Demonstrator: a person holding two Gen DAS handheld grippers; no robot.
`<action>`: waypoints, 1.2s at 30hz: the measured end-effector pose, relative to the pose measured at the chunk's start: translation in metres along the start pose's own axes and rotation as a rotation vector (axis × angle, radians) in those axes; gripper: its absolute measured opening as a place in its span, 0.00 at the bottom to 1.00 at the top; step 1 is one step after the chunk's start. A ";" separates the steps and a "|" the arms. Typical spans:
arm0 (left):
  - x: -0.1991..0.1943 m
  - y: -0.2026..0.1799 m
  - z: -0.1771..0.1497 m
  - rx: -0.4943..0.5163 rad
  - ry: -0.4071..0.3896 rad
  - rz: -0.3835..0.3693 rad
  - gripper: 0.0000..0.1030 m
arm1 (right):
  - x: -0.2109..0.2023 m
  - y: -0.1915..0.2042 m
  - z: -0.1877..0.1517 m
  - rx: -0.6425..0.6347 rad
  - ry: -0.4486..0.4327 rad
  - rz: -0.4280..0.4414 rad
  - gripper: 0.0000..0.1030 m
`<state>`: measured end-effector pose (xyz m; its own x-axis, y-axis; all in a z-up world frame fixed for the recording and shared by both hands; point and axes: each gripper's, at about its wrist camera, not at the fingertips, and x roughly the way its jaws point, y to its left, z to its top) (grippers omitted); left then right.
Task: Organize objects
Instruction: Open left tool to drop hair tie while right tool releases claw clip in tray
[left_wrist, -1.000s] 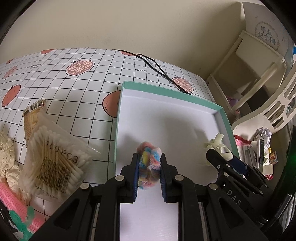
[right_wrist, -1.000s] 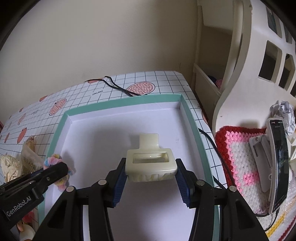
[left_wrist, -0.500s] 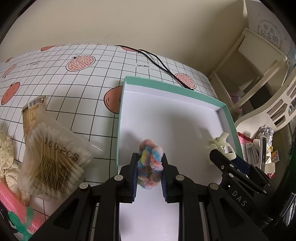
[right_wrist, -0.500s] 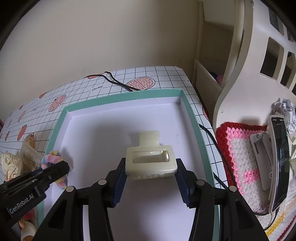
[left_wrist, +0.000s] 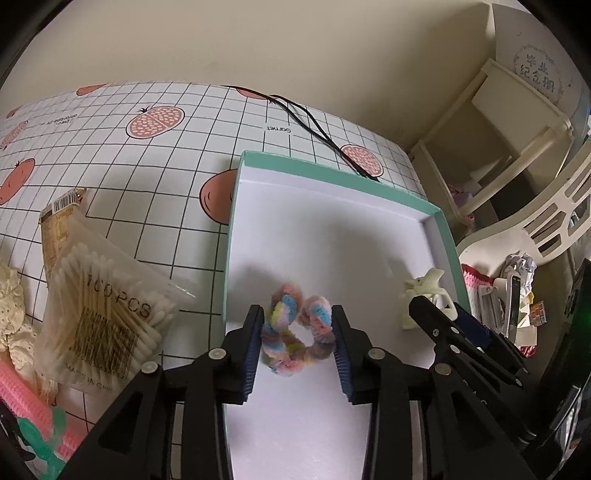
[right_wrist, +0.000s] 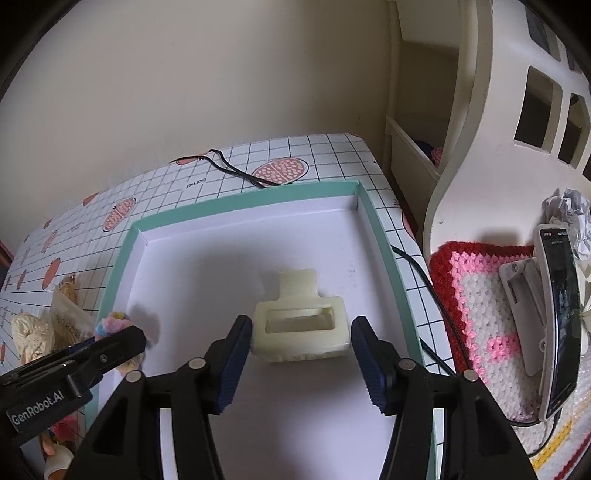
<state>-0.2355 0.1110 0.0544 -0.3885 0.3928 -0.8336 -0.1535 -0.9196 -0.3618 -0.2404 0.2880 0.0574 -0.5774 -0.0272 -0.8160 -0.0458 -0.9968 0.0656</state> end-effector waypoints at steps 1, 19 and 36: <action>-0.001 0.000 0.001 0.000 -0.003 -0.002 0.37 | -0.001 0.000 0.000 0.000 -0.002 -0.001 0.58; -0.032 -0.004 0.015 0.023 -0.086 0.043 0.58 | -0.023 -0.003 0.014 0.043 -0.030 0.028 0.58; -0.029 0.006 0.014 0.008 -0.090 0.133 0.85 | -0.019 -0.006 0.011 0.048 -0.017 0.032 0.75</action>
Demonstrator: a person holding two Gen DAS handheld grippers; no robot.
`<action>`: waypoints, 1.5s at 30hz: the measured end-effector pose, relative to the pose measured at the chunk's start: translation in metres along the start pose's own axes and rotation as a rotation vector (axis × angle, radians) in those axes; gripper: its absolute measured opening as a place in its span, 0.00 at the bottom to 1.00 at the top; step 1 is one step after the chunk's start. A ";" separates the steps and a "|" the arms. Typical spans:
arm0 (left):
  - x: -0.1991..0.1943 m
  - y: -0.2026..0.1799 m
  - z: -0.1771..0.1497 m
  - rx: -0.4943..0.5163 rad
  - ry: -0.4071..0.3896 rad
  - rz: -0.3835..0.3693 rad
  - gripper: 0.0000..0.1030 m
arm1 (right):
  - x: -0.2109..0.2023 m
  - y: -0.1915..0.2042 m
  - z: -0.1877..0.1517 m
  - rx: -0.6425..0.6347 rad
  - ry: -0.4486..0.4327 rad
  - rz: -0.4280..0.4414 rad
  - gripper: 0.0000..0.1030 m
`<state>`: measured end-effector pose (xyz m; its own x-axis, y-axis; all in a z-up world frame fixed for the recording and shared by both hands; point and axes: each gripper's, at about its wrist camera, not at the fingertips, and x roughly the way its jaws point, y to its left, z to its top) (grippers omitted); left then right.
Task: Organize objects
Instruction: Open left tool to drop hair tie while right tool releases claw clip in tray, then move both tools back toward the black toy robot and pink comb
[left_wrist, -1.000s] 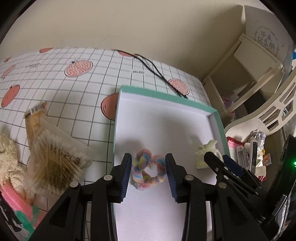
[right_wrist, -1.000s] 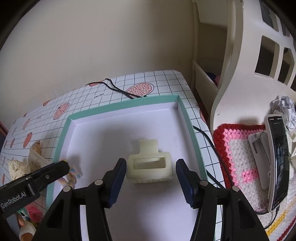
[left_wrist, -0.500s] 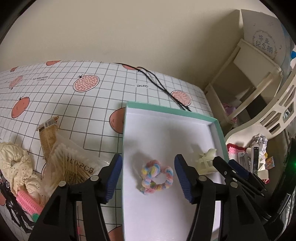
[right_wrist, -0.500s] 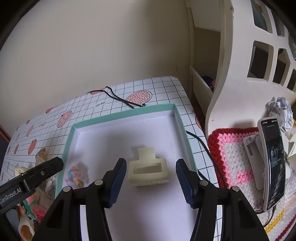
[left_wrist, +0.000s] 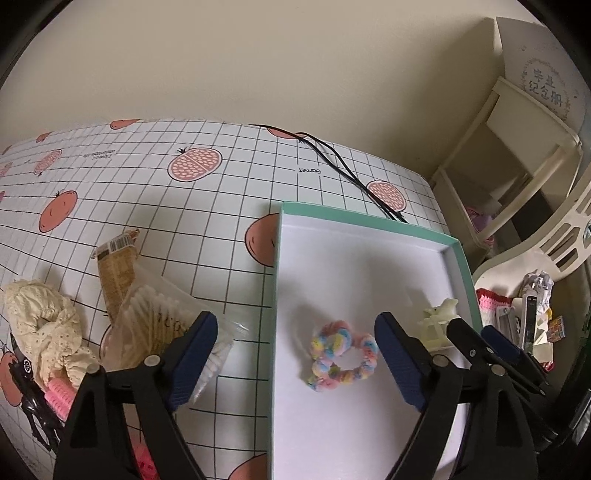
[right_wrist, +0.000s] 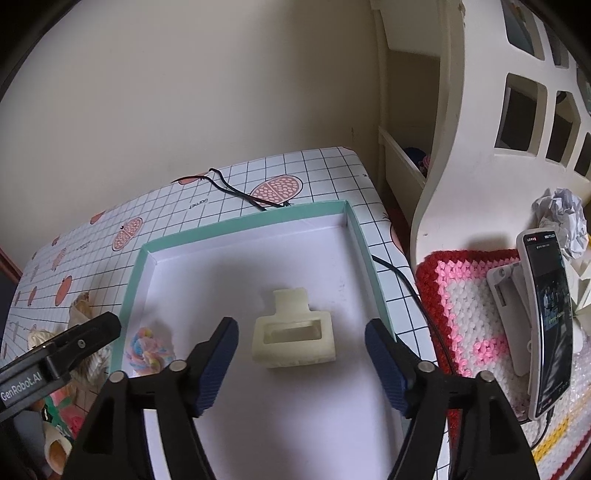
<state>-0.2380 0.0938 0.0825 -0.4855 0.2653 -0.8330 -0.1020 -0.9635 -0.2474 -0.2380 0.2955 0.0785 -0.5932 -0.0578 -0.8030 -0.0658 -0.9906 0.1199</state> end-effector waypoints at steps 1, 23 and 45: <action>0.001 0.001 0.000 0.000 0.000 0.003 0.86 | 0.000 0.000 0.000 0.000 0.000 0.003 0.78; -0.002 0.011 0.002 -0.017 -0.047 0.067 1.00 | 0.004 -0.002 -0.002 -0.006 -0.001 -0.002 1.00; -0.082 0.042 0.010 -0.025 -0.133 0.056 1.00 | -0.045 0.014 0.009 -0.023 -0.073 0.064 1.00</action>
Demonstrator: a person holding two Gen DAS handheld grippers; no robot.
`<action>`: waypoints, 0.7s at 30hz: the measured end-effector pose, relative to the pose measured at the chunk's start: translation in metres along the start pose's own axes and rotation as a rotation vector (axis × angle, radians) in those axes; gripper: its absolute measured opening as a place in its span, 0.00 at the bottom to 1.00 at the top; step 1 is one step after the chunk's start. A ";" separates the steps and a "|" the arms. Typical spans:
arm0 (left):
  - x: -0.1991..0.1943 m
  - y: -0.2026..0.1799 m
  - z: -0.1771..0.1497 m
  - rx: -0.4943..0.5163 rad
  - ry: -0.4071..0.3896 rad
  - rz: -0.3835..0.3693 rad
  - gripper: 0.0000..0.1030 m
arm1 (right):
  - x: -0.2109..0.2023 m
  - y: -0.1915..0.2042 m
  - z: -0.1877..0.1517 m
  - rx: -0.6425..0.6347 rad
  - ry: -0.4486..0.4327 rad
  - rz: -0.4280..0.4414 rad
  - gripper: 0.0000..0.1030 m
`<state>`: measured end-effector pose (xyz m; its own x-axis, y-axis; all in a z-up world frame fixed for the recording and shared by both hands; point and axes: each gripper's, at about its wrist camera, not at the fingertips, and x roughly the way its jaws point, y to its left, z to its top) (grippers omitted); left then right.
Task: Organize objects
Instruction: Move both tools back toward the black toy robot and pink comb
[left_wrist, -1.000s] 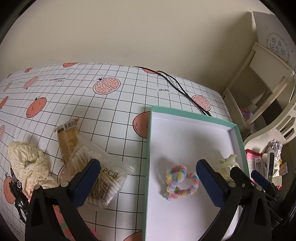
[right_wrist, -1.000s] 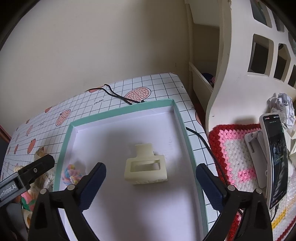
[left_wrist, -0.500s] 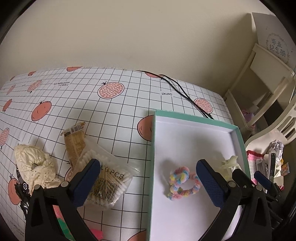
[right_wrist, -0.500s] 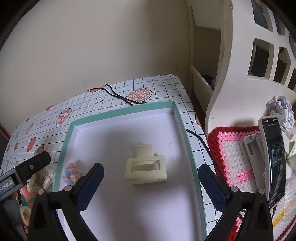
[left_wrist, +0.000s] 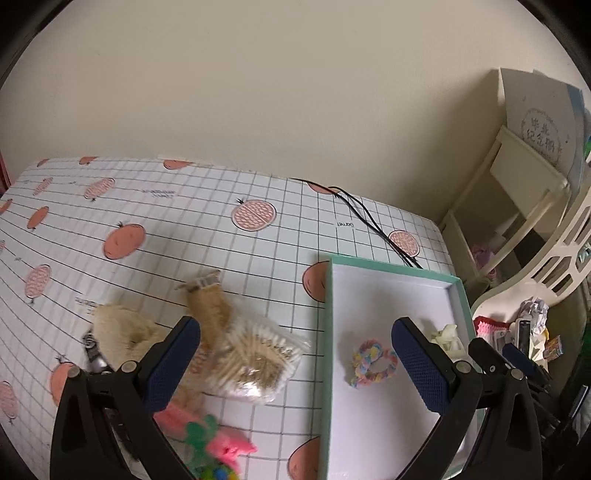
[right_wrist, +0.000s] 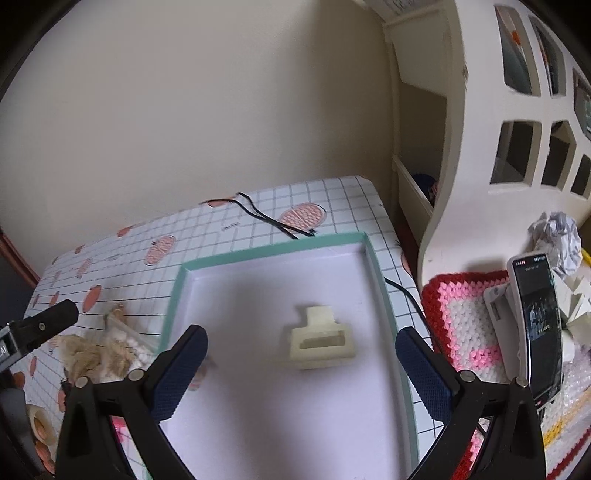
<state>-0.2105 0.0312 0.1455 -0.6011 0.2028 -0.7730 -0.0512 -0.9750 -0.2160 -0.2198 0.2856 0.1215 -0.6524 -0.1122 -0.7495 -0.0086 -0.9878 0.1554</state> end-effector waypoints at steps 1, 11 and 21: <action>-0.006 0.003 0.001 0.001 -0.003 0.000 1.00 | -0.003 0.003 0.000 -0.006 -0.006 0.004 1.00; -0.049 0.026 -0.002 0.028 -0.032 0.026 1.00 | -0.030 0.033 0.003 -0.075 -0.036 0.020 1.00; -0.075 0.075 -0.026 -0.050 -0.008 0.052 1.00 | -0.045 0.061 -0.002 -0.112 -0.024 0.092 1.00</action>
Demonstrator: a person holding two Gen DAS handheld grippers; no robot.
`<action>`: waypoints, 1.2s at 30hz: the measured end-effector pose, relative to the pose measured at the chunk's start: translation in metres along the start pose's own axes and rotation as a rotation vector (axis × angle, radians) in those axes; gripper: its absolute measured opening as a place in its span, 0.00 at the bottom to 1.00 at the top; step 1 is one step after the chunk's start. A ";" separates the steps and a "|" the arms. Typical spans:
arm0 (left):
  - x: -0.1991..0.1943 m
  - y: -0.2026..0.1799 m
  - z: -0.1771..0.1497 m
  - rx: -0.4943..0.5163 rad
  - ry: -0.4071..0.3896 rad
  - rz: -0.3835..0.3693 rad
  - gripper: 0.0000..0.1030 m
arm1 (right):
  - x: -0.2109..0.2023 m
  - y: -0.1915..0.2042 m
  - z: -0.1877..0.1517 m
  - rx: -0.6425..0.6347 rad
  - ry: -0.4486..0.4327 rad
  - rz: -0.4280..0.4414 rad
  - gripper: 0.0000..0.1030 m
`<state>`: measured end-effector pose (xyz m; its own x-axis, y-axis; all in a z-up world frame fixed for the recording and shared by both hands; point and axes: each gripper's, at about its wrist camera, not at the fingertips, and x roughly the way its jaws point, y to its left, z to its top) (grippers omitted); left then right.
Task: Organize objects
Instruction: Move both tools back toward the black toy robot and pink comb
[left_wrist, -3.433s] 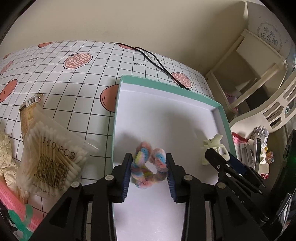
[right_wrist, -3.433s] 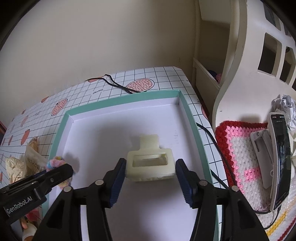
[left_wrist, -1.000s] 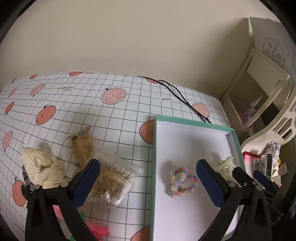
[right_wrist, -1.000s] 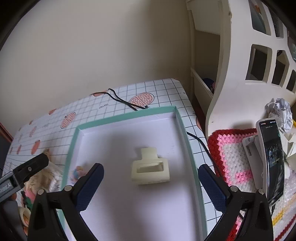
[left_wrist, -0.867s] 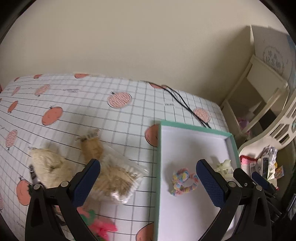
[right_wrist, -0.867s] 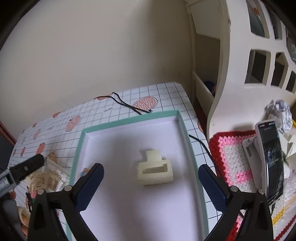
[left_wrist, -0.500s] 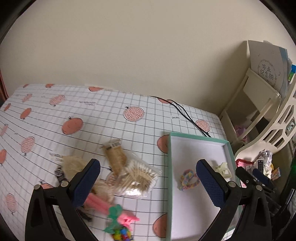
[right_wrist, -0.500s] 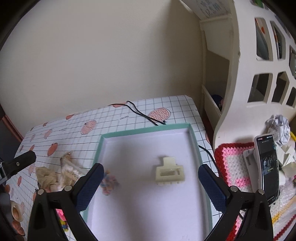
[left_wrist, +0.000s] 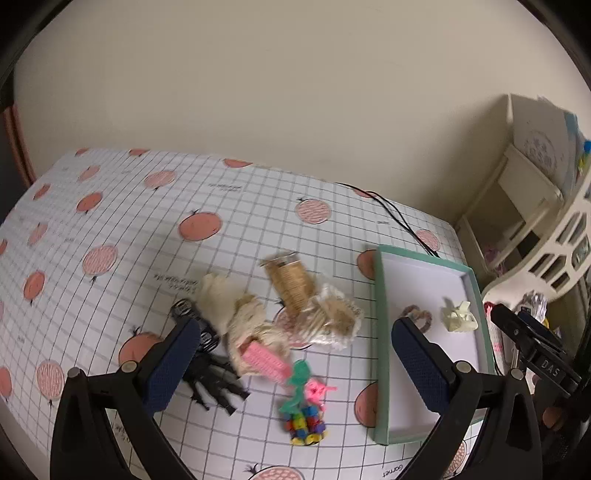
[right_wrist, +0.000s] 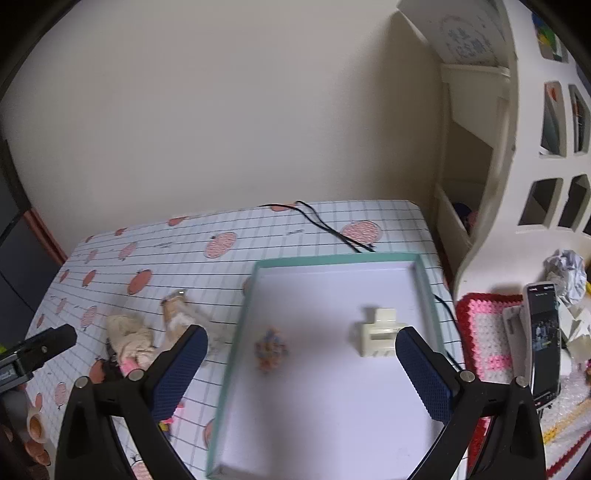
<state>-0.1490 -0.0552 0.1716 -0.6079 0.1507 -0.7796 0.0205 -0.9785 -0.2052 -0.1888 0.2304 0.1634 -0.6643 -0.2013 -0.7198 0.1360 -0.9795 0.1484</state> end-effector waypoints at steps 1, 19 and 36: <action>-0.002 0.007 -0.001 -0.016 0.000 -0.005 1.00 | -0.002 0.005 0.000 -0.008 -0.005 0.016 1.00; 0.011 0.062 -0.014 -0.121 0.062 0.039 1.00 | 0.012 0.099 -0.023 -0.168 -0.001 0.192 1.00; 0.050 0.110 -0.032 -0.265 0.185 0.099 1.00 | 0.068 0.148 -0.063 -0.220 0.201 0.221 1.00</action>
<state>-0.1521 -0.1513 0.0912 -0.4392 0.1037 -0.8924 0.2927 -0.9226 -0.2513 -0.1673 0.0716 0.0935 -0.4470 -0.3827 -0.8086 0.4292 -0.8848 0.1815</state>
